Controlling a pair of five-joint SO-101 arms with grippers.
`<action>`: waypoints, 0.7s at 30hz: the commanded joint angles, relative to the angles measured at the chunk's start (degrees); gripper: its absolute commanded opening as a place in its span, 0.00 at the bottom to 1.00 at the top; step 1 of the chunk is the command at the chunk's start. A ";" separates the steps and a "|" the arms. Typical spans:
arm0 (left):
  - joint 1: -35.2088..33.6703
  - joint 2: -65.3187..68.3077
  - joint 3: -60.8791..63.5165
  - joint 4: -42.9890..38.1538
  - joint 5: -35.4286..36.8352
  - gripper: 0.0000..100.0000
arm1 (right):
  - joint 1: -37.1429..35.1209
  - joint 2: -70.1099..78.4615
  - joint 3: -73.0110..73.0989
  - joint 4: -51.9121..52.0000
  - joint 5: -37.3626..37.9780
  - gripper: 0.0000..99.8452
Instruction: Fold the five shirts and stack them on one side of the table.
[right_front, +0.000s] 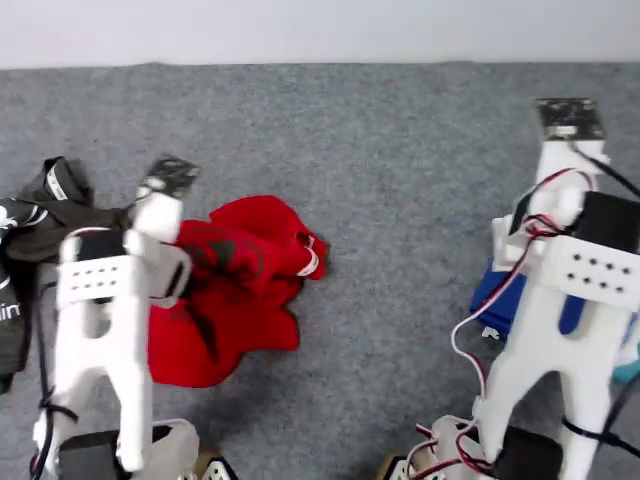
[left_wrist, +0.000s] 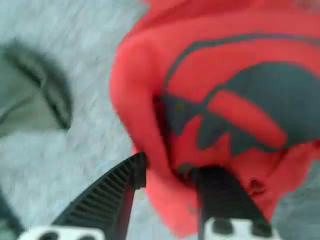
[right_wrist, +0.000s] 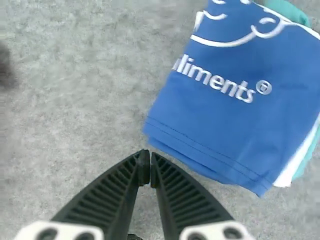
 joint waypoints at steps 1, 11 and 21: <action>-5.71 -0.18 -7.25 5.71 -3.08 0.17 | -7.16 -0.40 0.53 2.07 -0.18 0.02; -25.93 -0.18 -19.56 16.09 -3.34 0.17 | -39.34 12.62 3.60 2.33 -0.18 0.02; -37.01 -0.18 -19.91 16.44 -6.15 0.17 | -56.66 29.05 -0.62 1.89 -0.18 0.17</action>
